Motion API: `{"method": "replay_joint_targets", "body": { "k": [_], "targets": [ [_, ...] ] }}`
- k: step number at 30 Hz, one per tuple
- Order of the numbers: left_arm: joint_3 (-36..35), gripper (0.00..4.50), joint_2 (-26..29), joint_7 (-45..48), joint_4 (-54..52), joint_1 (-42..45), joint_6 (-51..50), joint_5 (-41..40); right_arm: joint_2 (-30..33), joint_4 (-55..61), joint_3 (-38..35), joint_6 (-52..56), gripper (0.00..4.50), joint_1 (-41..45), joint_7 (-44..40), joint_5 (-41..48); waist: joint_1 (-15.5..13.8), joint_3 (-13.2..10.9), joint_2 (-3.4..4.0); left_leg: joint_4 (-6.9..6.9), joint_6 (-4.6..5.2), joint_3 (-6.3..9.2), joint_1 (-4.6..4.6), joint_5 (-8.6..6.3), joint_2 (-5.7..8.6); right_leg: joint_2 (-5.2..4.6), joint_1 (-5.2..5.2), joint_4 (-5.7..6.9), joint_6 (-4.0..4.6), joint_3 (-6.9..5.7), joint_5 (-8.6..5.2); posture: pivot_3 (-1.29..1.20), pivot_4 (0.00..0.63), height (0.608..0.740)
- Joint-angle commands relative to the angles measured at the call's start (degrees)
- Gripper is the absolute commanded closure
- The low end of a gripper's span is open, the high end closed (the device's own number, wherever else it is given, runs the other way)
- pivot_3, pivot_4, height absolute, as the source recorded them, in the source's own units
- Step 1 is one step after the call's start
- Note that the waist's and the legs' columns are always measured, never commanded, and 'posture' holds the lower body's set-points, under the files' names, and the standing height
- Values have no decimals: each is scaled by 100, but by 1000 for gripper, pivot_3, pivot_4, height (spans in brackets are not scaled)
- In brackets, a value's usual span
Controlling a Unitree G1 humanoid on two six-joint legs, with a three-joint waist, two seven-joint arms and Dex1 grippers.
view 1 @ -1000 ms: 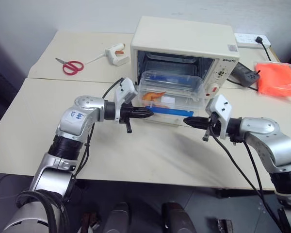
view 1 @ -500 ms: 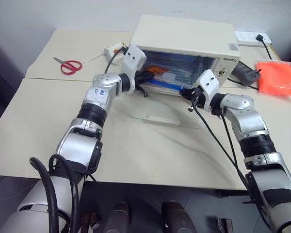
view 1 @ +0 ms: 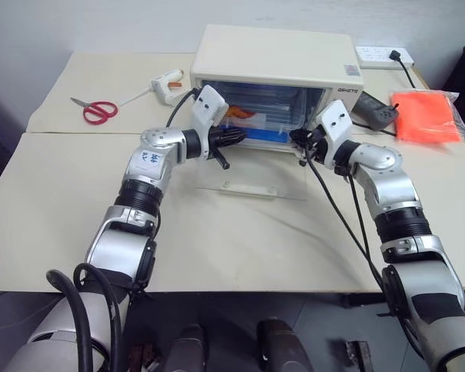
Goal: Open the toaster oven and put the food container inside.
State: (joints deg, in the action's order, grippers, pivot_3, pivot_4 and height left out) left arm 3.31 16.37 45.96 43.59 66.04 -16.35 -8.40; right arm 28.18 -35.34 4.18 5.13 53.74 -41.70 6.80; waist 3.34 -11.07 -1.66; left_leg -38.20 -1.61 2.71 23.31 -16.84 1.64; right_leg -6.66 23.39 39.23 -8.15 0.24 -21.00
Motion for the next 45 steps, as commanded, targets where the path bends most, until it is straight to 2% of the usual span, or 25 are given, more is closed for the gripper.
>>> {"method": "replay_joint_targets", "body": {
  "k": [1, 4, 7, 14, 19, 23, 24, 26, 30, 36, 39, 43, 44, 45],
  "targets": [
    [-60, 4500, 111, 114, -422, -18, -23, -34, 41, 227, -7, -41, 4460, 2, -277, -24, 1, 0, 0, -1, 1, 0, 0, 0, 0, -1, 1, -2, 0, 0, 0, 0, 150, 740],
    [-82, 4500, 169, 198, -626, -101, -117, -90, 34, 354, -73, 19, 4460, -71, -373, 30, 2, 0, 0, 0, 1, 0, 0, -1, -1, -1, 3, -7, 0, -1, 0, 0, 150, 740],
    [-111, 4500, 214, 186, -688, -155, -142, -82, -125, 129, -153, -150, 4460, 54, -133, -21, 13, 0, 0, 2, 1, 0, 0, 0, -1, -1, 3, -9, 0, -3, 0, 0, 150, 740],
    [-264, 4500, 135, -278, -186, 181, 119, -15, -364, -590, -221, -525, 4460, 492, 381, -228, 12, 0, 0, -3, -1, 0, 0, 0, -13, 1, 3, -4, 1, -1, 0, 0, 150, 740],
    [-368, 4500, 551, 395, -940, 36, -391, -318, 39, 531, -318, -99, 4460, -67, -210, 53, 5, 0, 0, 1, 0, 0, 2, 0, -21, 0, 6, -7, 0, -3, 1, 0, 150, 740],
    [-523, 4500, 1194, 856, -2134, -457, -1225, -720, 553, 2143, -652, 805, 4460, -943, -415, 469, 8, 0, 1, 10, 1, 2, 4, -1, -24, 0, 8, -13, 0, -6, 1, 0, 150, 740],
    [-602, 4133, 1413, 1005, -2538, -641, -1494, -897, 722, 2598, -799, 1082, 4500, -1234, -429, 600, 11, 1, 1, 10, 2, 2, 4, -1, -25, 0, 8, -13, 0, -6, 1, 0, 150, 740],
    [-887, 3694, 2002, 1504, -3514, -1084, -2196, -1532, 1147, 3454, -1194, 1564, 4500, -1972, -420, 761, 10, 1, 2, 12, 2, 1, 4, -2, -30, 3, 8, -15, 0, -5, 1, 0, 150, 740],
    [-1290, 2436, 2851, 1858, -4517, -1611, -3026, -2262, 1571, 4390, -1871, 2173, 4500, -3051, -279, 1004, -35, 0, 2, 7, 2, 0, 0, -2, -35, 9, -5, -18, 4, 0, 3, 0, 150, 740],
    [-1753, 808, 3564, 1870, -5106, -2103, -3455, -2733, 1483, 5243, -2456, 2799, 4500, -4126, 51, 1316, -168, 1, 5, 6, 14, -2, -55, -6, -35, 9, -74, -52, 7, 6, 5, 0, 150, 740],
    [-1879, 1, 3815, 1946, -5225, -2363, -3524, -2871, 1307, 5532, -2347, 2963, 3980, -4514, 110, 1478, -184, 1, 5, 12, 18, -2, -71, -8, -34, 9, -94, -65, 7, 6, 5, 0, 150, 740],
    [-1961, 0, 4012, 1930, -5303, -2474, -3518, -3026, 958, 5665, -2214, 3200, 2676, -4679, 208, 1798, -183, 1, 4, 19, 19, -2, -74, -10, -34, 9, -95, -68, 7, 7, 5, 0, 150, 740],
    [-1967, 0, 4002, 1851, -5288, -2432, -3529, -3047, 872, 5662, -2077, 3094, 2238, -4694, 289, 1680, -183, 0, 5, 19, 19, -3, -74, -10, -34, 9, -95, -69, 7, 7, 5, 0, 150, 740],
    [-1962, 0, 3994, 1811, -5285, -2399, -3531, -3060, 816, 5642, -1970, 3019, 2017, -4691, 388, 1559, -180, 1, 5, 19, 19, -2, -75, -10, -34, 10, -95, -69, 7, 7, 5, 0, 150, 740]
  ]
}}
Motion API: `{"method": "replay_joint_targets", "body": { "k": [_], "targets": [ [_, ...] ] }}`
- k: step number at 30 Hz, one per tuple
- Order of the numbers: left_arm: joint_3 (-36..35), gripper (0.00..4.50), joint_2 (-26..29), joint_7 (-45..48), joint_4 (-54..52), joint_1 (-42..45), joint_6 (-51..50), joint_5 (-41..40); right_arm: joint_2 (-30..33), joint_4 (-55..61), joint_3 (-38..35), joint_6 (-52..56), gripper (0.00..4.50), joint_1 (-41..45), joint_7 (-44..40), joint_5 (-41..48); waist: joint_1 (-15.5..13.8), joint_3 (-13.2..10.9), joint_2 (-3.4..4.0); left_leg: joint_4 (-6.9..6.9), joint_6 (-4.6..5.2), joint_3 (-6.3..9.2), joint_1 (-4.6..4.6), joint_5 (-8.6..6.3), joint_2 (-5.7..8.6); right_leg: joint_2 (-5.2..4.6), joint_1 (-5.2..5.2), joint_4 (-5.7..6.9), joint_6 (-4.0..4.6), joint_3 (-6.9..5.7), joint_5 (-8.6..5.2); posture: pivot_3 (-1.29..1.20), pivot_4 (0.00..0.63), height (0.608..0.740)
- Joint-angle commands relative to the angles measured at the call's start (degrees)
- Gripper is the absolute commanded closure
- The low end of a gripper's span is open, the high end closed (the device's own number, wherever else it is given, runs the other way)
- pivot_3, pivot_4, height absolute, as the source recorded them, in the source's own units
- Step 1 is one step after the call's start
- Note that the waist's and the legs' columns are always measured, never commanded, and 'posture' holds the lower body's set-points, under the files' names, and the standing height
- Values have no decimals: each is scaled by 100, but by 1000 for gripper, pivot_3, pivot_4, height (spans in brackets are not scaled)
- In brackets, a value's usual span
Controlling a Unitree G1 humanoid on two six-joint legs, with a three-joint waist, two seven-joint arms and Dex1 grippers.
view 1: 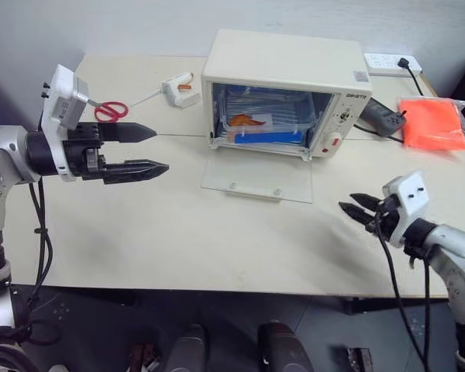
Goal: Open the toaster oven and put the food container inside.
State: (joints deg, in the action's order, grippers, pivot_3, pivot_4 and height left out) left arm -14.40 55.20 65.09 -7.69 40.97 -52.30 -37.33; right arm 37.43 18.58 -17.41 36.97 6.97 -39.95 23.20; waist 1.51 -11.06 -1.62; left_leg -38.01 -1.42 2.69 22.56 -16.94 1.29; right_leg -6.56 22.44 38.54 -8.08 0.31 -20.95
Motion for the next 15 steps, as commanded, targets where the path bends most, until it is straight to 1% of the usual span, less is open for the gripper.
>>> {"method": "replay_joint_targets", "body": {
  "k": [1, 4, 5, 7, 10, 15],
  "targets": [
    [-177, 0, 111, -142, -169, 126, 89, -152, -165, 208, 310, -262, 1686, -3, 333, -227, 6, 0, 0, 1, 0, 1, -2, 0, 0, 0, 0, 1, 0, 0, 0, 0, 150, 740],
    [-115, 0, 139, -250, -208, 124, 218, -53, -354, 153, 537, -372, 708, 41, 578, -388, 10, 0, 0, 4, 0, -3, -5, 0, -1, 1, 2, 2, 0, 3, 0, 0, 150, 740],
    [-89, 0, 132, -297, -201, 133, 273, -14, -417, 171, 569, -359, 701, 45, 609, -353, 10, 0, 0, 5, 0, -4, -5, 0, -1, 1, 3, 2, 0, 3, 0, 0, 150, 740],
    [-55, 0, 97, -373, -170, 180, 315, -17, -532, 247, 549, -322, 911, 15, 608, -181, 4, 0, 0, 5, 0, -4, -4, 0, 0, 1, 3, 1, 0, 3, 0, 0, 150, 740],
    [-22, 0, 68, -448, -127, 246, 332, -73, -612, 327, 627, -338, 1904, -58, 666, -196, 2, 0, 0, 6, 0, -3, -4, 0, 1, 0, 2, -1, 0, 2, 0, 0, 150, 740],
    [27, 0, 106, -415, -76, 290, 396, -84, -778, 382, 1086, -530, 3631, -227, 670, -338, 12, 0, 0, 7, 0, -3, -5, 0, 0, 1, 2, 0, 0, 2, 0, 0, 150, 740]
  ]
}}
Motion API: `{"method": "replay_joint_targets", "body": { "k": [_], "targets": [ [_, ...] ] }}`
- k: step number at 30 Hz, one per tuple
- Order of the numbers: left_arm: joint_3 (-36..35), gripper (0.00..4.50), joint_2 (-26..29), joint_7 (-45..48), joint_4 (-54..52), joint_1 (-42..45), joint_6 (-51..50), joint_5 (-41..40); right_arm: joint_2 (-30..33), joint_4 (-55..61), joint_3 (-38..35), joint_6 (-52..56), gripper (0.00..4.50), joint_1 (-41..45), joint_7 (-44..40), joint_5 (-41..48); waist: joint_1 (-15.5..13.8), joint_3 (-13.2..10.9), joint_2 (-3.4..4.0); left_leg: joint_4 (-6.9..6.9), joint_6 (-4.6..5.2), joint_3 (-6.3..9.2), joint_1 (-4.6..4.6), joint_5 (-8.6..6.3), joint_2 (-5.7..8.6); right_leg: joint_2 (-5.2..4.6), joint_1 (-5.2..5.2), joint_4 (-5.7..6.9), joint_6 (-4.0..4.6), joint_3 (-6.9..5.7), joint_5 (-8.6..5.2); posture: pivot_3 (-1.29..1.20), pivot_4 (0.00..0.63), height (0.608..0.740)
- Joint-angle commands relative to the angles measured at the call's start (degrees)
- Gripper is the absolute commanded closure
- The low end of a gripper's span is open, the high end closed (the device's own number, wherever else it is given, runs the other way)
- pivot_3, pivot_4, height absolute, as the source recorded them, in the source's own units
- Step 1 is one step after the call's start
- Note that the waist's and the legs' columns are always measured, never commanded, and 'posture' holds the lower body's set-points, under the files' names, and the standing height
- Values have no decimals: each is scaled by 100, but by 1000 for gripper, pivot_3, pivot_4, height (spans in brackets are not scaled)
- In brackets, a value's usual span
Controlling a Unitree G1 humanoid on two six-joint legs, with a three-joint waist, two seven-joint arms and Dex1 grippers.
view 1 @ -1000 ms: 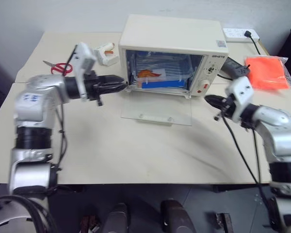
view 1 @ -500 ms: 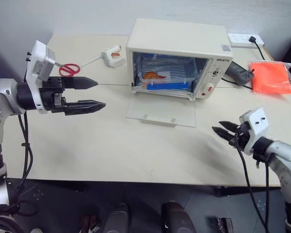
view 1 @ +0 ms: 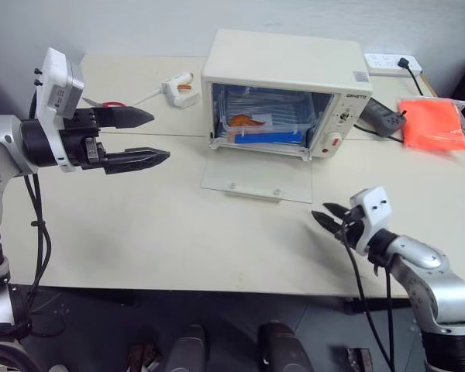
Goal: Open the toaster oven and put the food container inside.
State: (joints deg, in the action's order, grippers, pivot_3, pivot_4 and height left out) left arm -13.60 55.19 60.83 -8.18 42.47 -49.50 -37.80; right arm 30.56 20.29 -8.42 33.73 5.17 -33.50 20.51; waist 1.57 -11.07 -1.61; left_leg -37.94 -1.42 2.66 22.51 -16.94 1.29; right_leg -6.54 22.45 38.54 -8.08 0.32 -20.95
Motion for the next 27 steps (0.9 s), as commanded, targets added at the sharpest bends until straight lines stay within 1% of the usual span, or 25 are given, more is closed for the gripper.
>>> {"method": "replay_joint_targets", "body": {
  "k": [1, 2, 3, 9, 15, 21, 27],
  "targets": [
    [-46, 0, 121, 25, -7, 147, 129, -35, -142, 155, 263, -248, 3987, -8, 63, -104, 13, 0, 0, 0, 0, -3, 0, 0, 0, 0, 1, 0, 0, 2, 0, 0, 150, 740],
    [-37, 0, 135, 38, 7, 158, 125, -42, -188, 71, 325, -284, 4314, 53, 104, -142, 20, 0, 0, 0, 0, -3, 0, 0, -1, 1, 2, 1, 0, 2, 0, 0, 150, 740],
    [-34, 0, 152, 53, 20, 164, 124, -48, -236, -22, 379, -336, 4456, 118, 138, -186, 21, 0, 0, 1, 0, -3, -2, 0, -2, 2, 2, 1, 0, 3, 0, 0, 150, 740],
    [-61, 0, 251, 125, -13, 144, 29, -135, -344, -848, 661, -749, 4456, 604, 371, -684, 5, 0, 1, 2, 0, -3, -3, 0, 0, 0, 2, 0, 0, 2, 0, 0, 150, 740],
    [-72, 0, 215, 54, -29, 122, 62, -136, -484, -1548, 695, -1151, 4456, 1137, 396, -864, 14, 0, 0, 4, 0, -4, -4, 0, 0, 0, 2, -2, 0, 2, 0, 0, 150, 740],
    [-77, 0, 192, 12, -18, 111, 84, -143, -464, -1489, 598, -1199, 4456, 1575, 330, -741, 20, -1, 1, 6, -1, -4, -3, 0, -2, 1, 4, -1, 0, 2, 0, 0, 150, 740],
    [-104, 0, 178, -9, 99, 97, 112, -127, -443, -1377, 350, -1007, 4456, 2419, 399, -456, 27, -2, 3, 6, -2, -4, -4, 1, -3, 2, 6, -1, 0, 2, 0, 0, 150, 740]
  ]
}}
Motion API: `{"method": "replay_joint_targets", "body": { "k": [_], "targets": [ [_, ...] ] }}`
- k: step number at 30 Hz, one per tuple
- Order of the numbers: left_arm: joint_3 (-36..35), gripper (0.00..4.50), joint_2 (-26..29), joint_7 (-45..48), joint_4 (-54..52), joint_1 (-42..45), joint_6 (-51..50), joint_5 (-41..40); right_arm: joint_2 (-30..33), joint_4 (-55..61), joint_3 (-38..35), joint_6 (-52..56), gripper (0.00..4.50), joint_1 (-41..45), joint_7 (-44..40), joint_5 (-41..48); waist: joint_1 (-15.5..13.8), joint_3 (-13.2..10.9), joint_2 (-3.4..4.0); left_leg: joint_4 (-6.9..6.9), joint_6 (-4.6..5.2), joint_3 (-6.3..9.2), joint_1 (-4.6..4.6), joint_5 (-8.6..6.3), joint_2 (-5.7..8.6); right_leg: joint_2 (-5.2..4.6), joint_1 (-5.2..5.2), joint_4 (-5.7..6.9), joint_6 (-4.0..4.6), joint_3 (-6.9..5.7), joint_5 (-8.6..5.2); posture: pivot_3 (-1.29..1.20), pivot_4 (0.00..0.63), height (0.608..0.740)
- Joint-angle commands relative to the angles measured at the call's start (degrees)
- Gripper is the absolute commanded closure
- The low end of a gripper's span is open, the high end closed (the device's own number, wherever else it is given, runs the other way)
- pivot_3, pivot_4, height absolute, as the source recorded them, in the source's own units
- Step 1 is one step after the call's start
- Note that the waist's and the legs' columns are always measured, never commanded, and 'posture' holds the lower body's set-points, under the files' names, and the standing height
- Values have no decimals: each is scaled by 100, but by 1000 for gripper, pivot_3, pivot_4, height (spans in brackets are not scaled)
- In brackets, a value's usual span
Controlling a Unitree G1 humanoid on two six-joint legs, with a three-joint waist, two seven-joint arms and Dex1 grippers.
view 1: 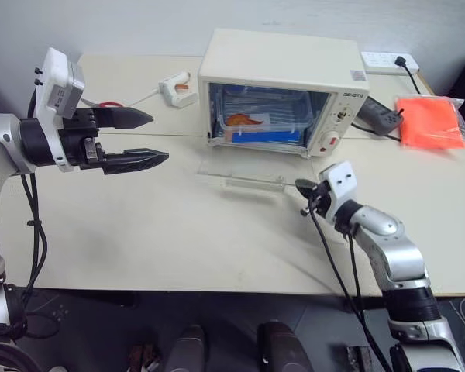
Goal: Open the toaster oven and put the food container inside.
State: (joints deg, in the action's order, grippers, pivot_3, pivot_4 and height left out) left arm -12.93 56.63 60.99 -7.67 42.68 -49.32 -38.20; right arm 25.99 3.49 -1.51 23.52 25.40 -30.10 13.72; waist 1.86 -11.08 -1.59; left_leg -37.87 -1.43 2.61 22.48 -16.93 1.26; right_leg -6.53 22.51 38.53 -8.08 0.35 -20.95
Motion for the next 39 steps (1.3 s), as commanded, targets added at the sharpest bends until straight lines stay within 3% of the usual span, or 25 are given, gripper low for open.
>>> {"method": "replay_joint_targets", "body": {
  "k": [1, 10, 13, 17, 21, 26, 31, 39],
  "targets": [
    [-161, 0, 26, -28, 75, 80, 115, -72, 6, 270, -377, 15, 4456, 542, 87, 240, -5, 0, 0, 0, 0, 0, 0, 0, 0, 0, 1, 0, 0, 0, 0, 0, 150, 740],
    [-85, 0, -116, -136, 158, 150, 237, -49, -245, -677, -547, -428, 4456, 1397, 391, 76, -8, 0, 0, 3, -1, 2, 1, 0, 1, -2, 0, -2, 0, -3, 0, 0, 150, 740],
    [-100, 0, -134, -153, 164, 139, 236, -55, -36, -473, -529, -308, 4456, 1200, 71, 195, -8, 0, 0, 9, -1, 2, 5, 0, 1, -2, 0, 3, 0, -4, 0, 0, 150, 740],
    [-146, 0, -103, -138, 236, 2, 289, -9, 915, 293, -805, 329, 4456, 558, -923, 730, -35, -2, 3, 13, 4, 7, 15, -3, 3, -3, 0, -3, -1, -9, 0, 0, 150, 740],
    [-117, 0, -66, -110, 347, -79, 385, 80, 2062, 531, -1560, 1072, 3546, 89, -1702, 1393, -36, -4, 6, 5, 12, 5, 23, -8, 4, -4, -3, -23, -6, -8, 3, 0, 150, 740],
    [-60, 0, 13, 117, 543, -20, 494, 76, 3357, 401, -2743, 2037, 1843, -349, -2769, 2337, -15, -6, 10, 2, 16, 0, 22, -10, 0, -1, -7, -49, -6, -7, 3, 0, 150, 740],
    [-7, 0, 49, 265, 759, 107, 683, 161, 4058, 249, -3457, 2320, 109, -905, -3501, 2583, -24, -6, 10, 3, 17, -7, 16, -11, -6, 2, -10, -50, -6, -4, 4, 0, 150, 740],
    [93, 0, 99, 353, 967, 273, 931, 352, 4238, 135, -3571, 1440, 47, -1449, -3738, 2008, -26, -6, 11, -5, 22, -10, 20, -13, 1, -3, -10, -51, -11, -2, 6, 0, 150, 740]
  ]
}}
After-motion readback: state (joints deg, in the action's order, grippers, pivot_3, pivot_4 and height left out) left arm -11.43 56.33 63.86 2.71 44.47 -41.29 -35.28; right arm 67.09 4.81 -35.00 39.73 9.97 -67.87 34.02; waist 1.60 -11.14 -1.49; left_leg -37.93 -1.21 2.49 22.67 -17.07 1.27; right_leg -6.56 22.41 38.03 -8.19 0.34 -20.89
